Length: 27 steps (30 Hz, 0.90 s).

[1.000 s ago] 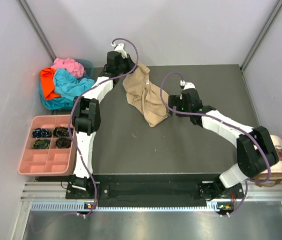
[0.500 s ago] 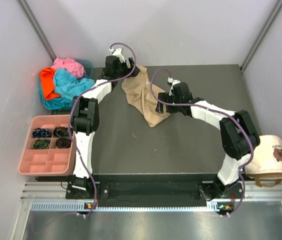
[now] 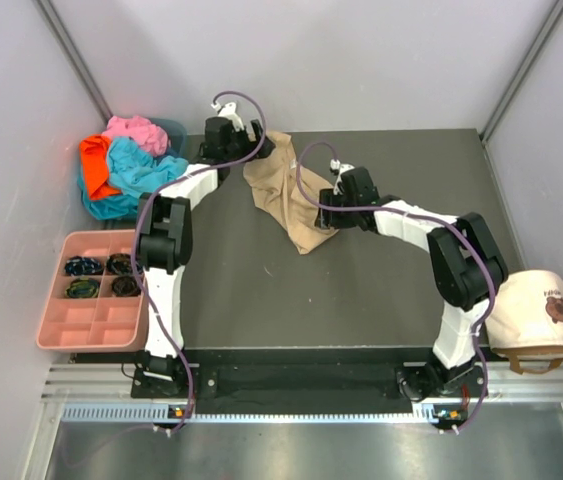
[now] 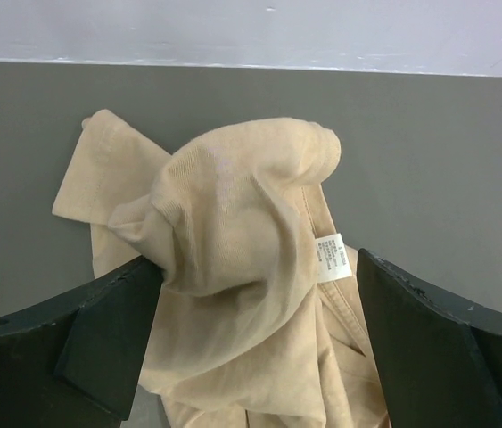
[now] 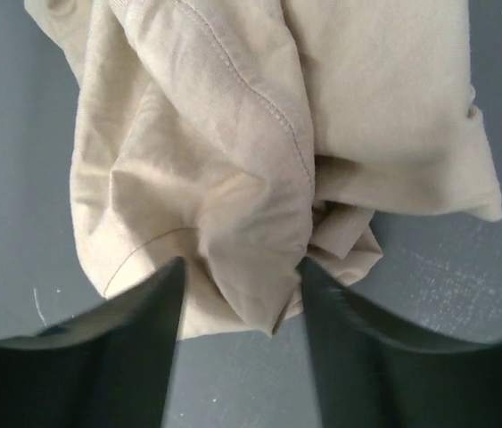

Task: Fold and stack the t-shirts
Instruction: Flatten out the tshirt

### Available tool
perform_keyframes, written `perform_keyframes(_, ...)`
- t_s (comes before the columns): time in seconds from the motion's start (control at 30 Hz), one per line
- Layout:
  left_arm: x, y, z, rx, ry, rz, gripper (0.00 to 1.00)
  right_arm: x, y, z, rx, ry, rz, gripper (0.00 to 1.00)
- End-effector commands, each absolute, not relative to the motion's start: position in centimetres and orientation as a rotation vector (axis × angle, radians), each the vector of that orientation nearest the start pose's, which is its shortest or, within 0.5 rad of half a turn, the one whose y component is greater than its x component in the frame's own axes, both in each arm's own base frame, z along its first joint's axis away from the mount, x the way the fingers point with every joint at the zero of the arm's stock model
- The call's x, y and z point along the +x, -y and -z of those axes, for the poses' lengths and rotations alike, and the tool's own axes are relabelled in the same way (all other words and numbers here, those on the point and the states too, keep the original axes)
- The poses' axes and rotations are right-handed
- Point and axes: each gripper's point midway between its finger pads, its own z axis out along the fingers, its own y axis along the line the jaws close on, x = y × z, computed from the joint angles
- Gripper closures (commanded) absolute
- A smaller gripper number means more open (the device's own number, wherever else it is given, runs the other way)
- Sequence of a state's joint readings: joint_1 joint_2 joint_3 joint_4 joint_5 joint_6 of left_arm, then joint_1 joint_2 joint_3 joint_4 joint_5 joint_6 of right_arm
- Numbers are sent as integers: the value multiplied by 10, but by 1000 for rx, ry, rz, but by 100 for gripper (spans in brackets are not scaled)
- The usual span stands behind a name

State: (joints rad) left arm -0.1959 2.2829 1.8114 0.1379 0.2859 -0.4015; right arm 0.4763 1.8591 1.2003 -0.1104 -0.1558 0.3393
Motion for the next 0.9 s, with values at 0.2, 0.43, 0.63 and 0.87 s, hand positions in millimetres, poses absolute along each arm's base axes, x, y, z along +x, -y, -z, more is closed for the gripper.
perform_keyframes(0.2,618,180,-192,-9,-1836,679,5,427,-273,-104,-286,-2272,-603,100)
perform_keyframes(0.43,599,181,-188,-33,-1847,730,1,419,-245,-166,-235,-2178,-492,100)
perform_keyframes(0.63,580,189,-179,-46,-1858,782,1,411,-185,-224,-40,-2063,-239,100)
perform_keyframes(0.87,577,204,-163,-22,-1894,808,1,397,-109,-272,208,-1916,47,100)
